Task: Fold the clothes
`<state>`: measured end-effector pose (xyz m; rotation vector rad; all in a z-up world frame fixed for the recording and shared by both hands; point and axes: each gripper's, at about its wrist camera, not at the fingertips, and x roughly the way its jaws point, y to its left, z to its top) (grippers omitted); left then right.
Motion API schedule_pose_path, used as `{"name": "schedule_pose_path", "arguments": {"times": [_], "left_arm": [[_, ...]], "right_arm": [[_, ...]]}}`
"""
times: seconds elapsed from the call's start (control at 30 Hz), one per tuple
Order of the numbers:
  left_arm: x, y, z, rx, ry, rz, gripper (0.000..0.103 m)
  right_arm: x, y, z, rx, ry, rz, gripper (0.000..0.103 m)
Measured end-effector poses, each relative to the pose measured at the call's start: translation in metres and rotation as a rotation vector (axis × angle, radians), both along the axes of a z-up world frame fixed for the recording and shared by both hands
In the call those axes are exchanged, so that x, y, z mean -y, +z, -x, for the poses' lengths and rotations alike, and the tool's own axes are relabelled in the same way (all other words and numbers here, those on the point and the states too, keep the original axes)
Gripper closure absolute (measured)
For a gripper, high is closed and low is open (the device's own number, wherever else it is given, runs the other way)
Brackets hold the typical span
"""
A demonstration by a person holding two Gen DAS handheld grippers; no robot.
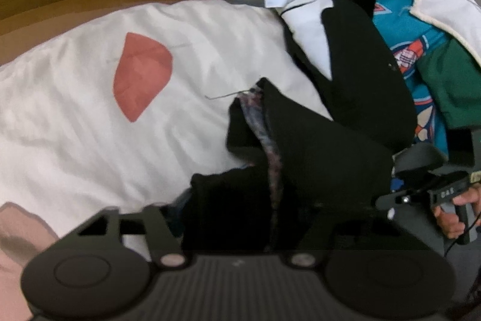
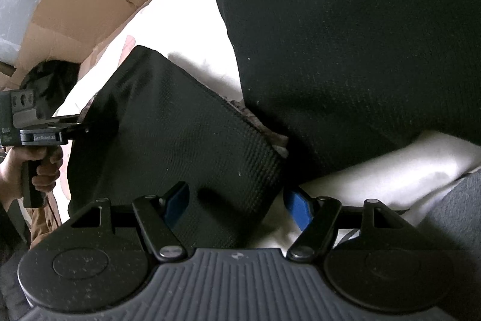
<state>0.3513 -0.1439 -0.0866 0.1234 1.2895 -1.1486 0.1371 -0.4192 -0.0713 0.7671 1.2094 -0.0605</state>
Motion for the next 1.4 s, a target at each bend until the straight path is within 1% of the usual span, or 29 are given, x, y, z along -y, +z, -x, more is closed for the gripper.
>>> {"name": "schedule_pose_path", "arguments": {"times": [0.07, 0.13, 0.17, 0.2, 0.27, 0.33, 0.37, 0.4, 0.5, 0.53, 0.57, 0.6, 0.63, 0.67, 0.7, 0.73, 0.77, 0.8, 0.87, 0.93, 1.0, 1.2, 1.4], "left_arm": [[-0.001, 0.006, 0.001, 0.008, -0.007, -0.006, 0.055], [-0.003, 0.010, 0.003, 0.016, -0.013, -0.009, 0.056], [-0.004, 0.009, 0.003, 0.015, -0.006, -0.011, 0.055], [-0.005, 0.007, 0.003, 0.011, 0.008, -0.016, 0.050], [-0.005, 0.003, 0.004, 0.009, 0.029, -0.029, 0.044], [-0.001, 0.002, 0.008, 0.024, 0.012, -0.047, 0.037], [0.001, 0.001, 0.009, 0.029, 0.001, -0.055, 0.032], [0.002, 0.000, 0.009, 0.031, -0.006, -0.063, 0.029], [0.009, -0.007, 0.011, 0.044, -0.022, -0.081, 0.024], [0.009, -0.007, 0.012, 0.049, -0.023, -0.081, 0.026], [0.010, -0.007, 0.012, 0.058, -0.024, -0.083, 0.031], [0.010, -0.007, 0.012, 0.061, -0.025, -0.085, 0.041], [0.009, -0.006, 0.010, 0.056, -0.020, -0.088, 0.047], [0.007, -0.005, 0.008, 0.042, -0.009, -0.089, 0.053], [0.006, -0.004, 0.006, 0.031, 0.001, -0.086, 0.059], [0.004, -0.003, 0.005, 0.022, 0.013, -0.082, 0.062], [0.002, -0.001, 0.005, 0.017, 0.027, -0.078, 0.065], [0.001, 0.000, 0.007, 0.023, 0.037, -0.077, 0.067], [0.000, 0.005, 0.014, 0.057, 0.049, -0.077, 0.069], [0.000, 0.013, 0.026, 0.130, 0.045, -0.082, 0.070], [-0.002, 0.021, 0.035, 0.169, 0.057, -0.081, 0.071], [-0.023, 0.041, 0.046, 0.169, 0.117, -0.027, 0.073], [-0.039, 0.069, 0.061, 0.195, 0.163, 0.022, 0.073]], "right_arm": [[-0.001, 0.001, 0.002, 0.008, -0.022, 0.001, 0.030], [-0.003, -0.001, 0.003, 0.007, -0.025, -0.004, 0.030], [-0.005, -0.002, 0.003, 0.000, -0.021, -0.011, 0.030], [-0.007, -0.004, 0.003, -0.006, -0.017, -0.017, 0.030], [-0.008, -0.009, 0.002, -0.022, -0.016, -0.031, 0.030], [-0.010, -0.012, 0.002, -0.007, -0.022, -0.046, 0.030], [-0.010, -0.013, 0.002, 0.005, -0.024, -0.053, 0.030], [-0.011, -0.014, 0.002, 0.016, -0.027, -0.060, 0.030], [-0.010, -0.019, -0.003, 0.046, -0.056, -0.108, 0.033], [-0.008, -0.020, -0.003, 0.044, -0.069, -0.115, 0.035], [-0.005, -0.022, -0.003, 0.043, -0.081, -0.120, 0.041], [-0.004, -0.022, -0.002, 0.044, -0.087, -0.120, 0.051], [-0.003, -0.022, -0.002, 0.046, -0.091, -0.116, 0.059], [-0.002, -0.022, -0.001, 0.048, -0.094, -0.113, 0.069], [-0.001, -0.022, -0.001, 0.052, -0.096, -0.110, 0.073], [-0.002, -0.021, 0.000, 0.065, -0.093, -0.109, 0.076], [-0.002, -0.019, 0.001, 0.082, -0.088, -0.109, 0.084], [-0.003, -0.017, 0.001, 0.098, -0.083, -0.110, 0.088], [-0.005, -0.012, 0.003, 0.122, -0.069, -0.100, 0.090], [-0.008, -0.007, 0.004, 0.142, -0.056, -0.090, 0.091], [-0.010, 0.001, 0.004, 0.164, -0.044, -0.075, 0.092], [-0.020, 0.028, 0.008, 0.235, 0.006, -0.026, 0.092], [-0.034, 0.056, 0.014, 0.298, 0.044, 0.022, 0.092]]}}
